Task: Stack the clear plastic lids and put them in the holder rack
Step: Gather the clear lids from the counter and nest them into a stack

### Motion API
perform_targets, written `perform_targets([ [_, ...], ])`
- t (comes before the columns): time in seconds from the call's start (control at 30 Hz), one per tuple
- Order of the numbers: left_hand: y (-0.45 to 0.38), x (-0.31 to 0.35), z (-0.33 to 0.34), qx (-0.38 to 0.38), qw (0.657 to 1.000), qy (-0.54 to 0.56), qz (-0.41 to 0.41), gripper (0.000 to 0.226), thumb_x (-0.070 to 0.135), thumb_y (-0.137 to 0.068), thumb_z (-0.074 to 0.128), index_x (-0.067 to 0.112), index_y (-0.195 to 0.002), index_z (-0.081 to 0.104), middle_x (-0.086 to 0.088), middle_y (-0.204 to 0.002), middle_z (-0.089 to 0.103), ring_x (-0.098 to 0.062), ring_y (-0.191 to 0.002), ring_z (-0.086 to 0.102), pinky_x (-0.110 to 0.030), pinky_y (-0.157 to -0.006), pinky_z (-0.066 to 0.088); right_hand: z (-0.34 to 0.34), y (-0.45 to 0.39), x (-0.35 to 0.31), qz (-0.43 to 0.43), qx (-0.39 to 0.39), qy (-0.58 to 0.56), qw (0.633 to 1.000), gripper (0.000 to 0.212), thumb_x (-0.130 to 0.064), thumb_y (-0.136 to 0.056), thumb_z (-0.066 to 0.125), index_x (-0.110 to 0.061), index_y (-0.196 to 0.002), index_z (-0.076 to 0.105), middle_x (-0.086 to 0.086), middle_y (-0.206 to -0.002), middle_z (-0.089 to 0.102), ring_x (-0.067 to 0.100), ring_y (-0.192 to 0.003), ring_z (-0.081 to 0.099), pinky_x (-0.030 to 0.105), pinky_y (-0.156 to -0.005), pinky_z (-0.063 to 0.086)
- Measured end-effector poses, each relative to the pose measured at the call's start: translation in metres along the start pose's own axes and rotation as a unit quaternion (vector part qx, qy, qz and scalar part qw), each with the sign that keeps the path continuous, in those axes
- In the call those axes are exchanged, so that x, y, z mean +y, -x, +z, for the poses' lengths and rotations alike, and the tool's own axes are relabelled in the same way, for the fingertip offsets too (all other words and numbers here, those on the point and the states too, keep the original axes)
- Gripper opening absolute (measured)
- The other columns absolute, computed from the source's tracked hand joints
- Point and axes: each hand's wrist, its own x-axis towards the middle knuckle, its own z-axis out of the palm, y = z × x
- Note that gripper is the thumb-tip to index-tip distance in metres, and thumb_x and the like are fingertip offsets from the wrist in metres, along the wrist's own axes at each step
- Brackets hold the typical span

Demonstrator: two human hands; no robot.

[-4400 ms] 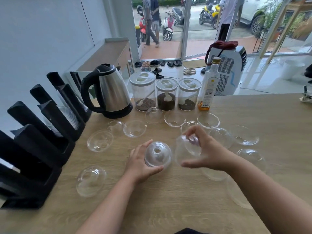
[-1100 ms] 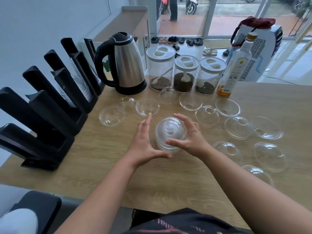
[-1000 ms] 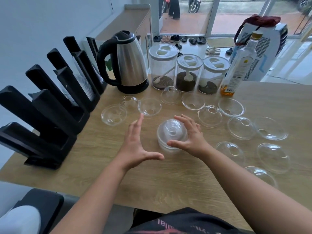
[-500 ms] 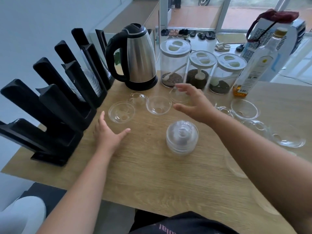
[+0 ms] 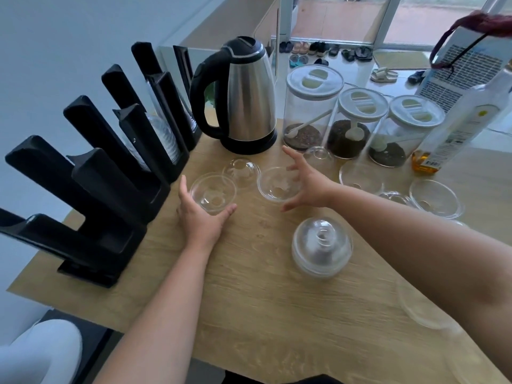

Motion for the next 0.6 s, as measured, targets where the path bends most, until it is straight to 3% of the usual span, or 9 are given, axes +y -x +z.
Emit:
perform_targets([
  [0.07,-0.001,-0.004,0.001,-0.002,0.999,0.039,-0.004,0.129,0.04,-0.057,0.093,0.032,-0.152,0.007,-0.004,-0.148,0.044,-0.018,-0.137,0.04,-0.043,-0.114,0.033,0.002,-0.003,0.003,-0.002,0.005,-0.025,1.0,0.143,-0.029,-0.047,0.097,-0.046,-0.15,-0.001,0.004,-0.138,0.046,0.012,-0.122,0.046,0.036,-0.111,0.035],
  [0.27,0.001,-0.006,0.005,0.0,0.994,0.112,-0.004,0.109,0.028,-0.053,0.096,0.013,-0.137,0.027,-0.005,-0.141,0.047,-0.018,-0.125,0.055,-0.04,-0.106,0.047,0.004,-0.009,0.01,-0.012,0.015,-0.085,0.996,0.141,-0.029,-0.05,0.096,-0.042,-0.151,-0.002,0.004,-0.133,0.05,0.0,-0.103,0.053,0.026,-0.101,0.041],
  [0.43,0.007,0.002,0.015,-0.03,0.989,0.143,-0.008,0.108,0.032,-0.055,0.094,0.02,-0.138,0.027,0.001,-0.138,0.046,-0.014,-0.125,0.052,-0.04,-0.106,0.047,0.012,-0.013,0.009,-0.037,0.001,-0.065,0.997,0.149,-0.049,-0.037,0.095,-0.064,-0.139,-0.012,-0.012,-0.135,0.043,0.025,-0.134,0.04,0.056,-0.113,0.03],
  [0.6,0.01,0.005,0.02,-0.053,0.99,0.127,0.002,0.106,0.025,-0.059,0.094,0.025,-0.141,0.026,-0.002,-0.141,0.045,-0.018,-0.129,0.049,-0.041,-0.108,0.044,0.015,-0.018,0.01,-0.046,0.008,-0.064,0.997,0.141,-0.035,-0.05,0.096,-0.061,-0.142,-0.008,-0.009,-0.127,0.05,0.022,-0.128,0.043,0.053,-0.112,0.032],
])
